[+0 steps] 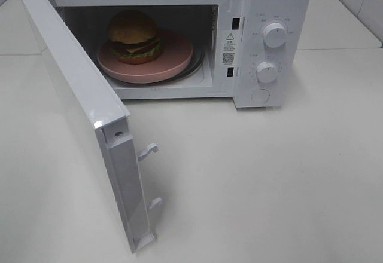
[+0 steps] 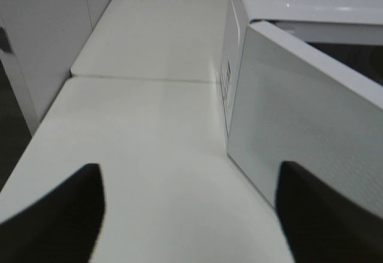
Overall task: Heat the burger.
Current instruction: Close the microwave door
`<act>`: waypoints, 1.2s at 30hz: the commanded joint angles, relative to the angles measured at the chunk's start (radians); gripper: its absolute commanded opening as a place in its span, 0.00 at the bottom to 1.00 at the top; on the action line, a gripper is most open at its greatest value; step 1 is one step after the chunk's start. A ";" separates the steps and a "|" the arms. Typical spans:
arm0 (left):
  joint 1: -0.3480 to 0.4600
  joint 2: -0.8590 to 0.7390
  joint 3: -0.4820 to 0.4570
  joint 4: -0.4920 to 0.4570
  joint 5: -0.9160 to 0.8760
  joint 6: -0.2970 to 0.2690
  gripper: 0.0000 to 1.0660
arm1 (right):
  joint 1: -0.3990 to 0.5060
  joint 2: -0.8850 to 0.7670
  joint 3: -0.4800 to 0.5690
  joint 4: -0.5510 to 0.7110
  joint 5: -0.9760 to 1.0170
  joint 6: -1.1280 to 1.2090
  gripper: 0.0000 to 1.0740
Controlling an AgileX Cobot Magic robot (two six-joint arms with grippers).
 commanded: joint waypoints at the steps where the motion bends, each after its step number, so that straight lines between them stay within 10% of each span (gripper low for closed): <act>1: 0.001 0.098 0.071 -0.010 -0.315 0.020 0.14 | -0.006 -0.025 0.004 0.002 -0.005 -0.013 0.39; 4: 0.001 0.178 0.143 -0.022 -0.526 0.017 0.00 | -0.006 -0.025 0.004 0.002 -0.005 -0.013 0.39; 13: 0.000 0.428 0.285 -0.014 -0.959 -0.066 0.00 | -0.006 -0.025 0.004 0.002 -0.005 -0.013 0.39; 21: 0.000 0.754 0.313 0.347 -1.326 -0.286 0.00 | -0.006 -0.025 0.004 0.002 -0.005 -0.013 0.39; 36: 0.000 1.066 0.299 0.548 -1.603 -0.267 0.00 | -0.006 -0.025 0.004 0.002 -0.005 -0.013 0.39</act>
